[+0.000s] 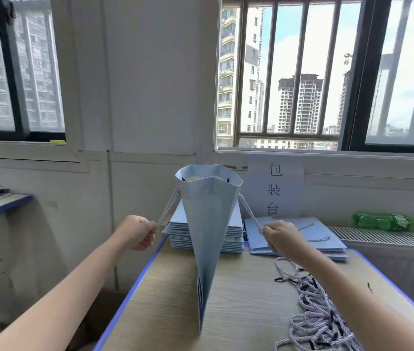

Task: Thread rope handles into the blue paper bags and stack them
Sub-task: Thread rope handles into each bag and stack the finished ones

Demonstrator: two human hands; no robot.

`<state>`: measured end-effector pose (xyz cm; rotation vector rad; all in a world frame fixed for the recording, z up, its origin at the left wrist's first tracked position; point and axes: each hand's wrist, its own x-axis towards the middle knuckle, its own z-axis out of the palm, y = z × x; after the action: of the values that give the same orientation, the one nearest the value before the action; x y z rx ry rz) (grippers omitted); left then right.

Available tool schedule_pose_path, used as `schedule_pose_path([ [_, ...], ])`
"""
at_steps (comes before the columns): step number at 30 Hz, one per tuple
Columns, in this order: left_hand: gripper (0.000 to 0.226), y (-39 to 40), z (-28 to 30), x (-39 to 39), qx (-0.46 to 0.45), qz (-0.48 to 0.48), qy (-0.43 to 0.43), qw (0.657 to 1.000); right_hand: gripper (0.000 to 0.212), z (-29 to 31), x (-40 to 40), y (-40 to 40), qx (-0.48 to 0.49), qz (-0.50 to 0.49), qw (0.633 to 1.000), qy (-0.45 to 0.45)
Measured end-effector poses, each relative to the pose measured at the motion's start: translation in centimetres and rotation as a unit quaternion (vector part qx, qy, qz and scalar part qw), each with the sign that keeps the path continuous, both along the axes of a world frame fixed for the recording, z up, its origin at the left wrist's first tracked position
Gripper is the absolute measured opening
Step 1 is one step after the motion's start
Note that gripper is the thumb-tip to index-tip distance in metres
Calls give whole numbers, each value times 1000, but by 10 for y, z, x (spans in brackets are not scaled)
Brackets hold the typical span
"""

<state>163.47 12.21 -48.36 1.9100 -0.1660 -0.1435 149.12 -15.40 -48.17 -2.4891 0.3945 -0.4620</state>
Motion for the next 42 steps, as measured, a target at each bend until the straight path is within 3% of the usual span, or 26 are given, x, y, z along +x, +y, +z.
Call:
schedule_pose_path([
  [4,25,-5,5,-5,7,-52,47,998,42,-2,4,16,20,65,997,40],
  [12,20,-11,11,-20,77,-71,-75,992,32,29,1,13,-50,60,996,40],
  [14,13,-15,15,-28,12,-60,-158,986,31,39,-3,12,-42,65,997,-7],
  [17,15,-22,30,-49,-156,-47,-270,949,33,59,-16,23,3,125,987,-104],
  [21,24,-42,46,-79,-181,-175,-309,917,45,74,-37,55,118,254,953,-116],
  [23,25,-51,43,-85,-159,-234,-300,911,48,74,-36,65,53,215,969,-106],
  [25,22,-58,35,-83,-135,-262,-297,908,30,71,-28,68,23,148,980,-130],
  [27,20,-61,29,-78,-137,-232,-301,915,17,68,-23,63,85,115,976,-167],
  [29,18,-60,26,-71,-144,-143,-321,925,20,65,-19,49,173,107,957,-205],
  [32,18,-50,24,-64,-105,-17,-378,920,20,59,-19,30,273,104,926,-240],
  [36,11,-47,-2,-64,-22,-46,-371,927,17,20,-16,18,380,106,903,-172],
  [38,5,-50,-24,-60,101,-118,-324,933,19,-16,-7,12,300,42,949,-88],
  [40,17,-53,-48,-56,271,-201,-248,908,12,-55,5,-1,126,-51,990,39],
  [42,33,-57,-67,-57,374,-248,-202,871,29,-82,11,-10,-15,-87,983,162],
])
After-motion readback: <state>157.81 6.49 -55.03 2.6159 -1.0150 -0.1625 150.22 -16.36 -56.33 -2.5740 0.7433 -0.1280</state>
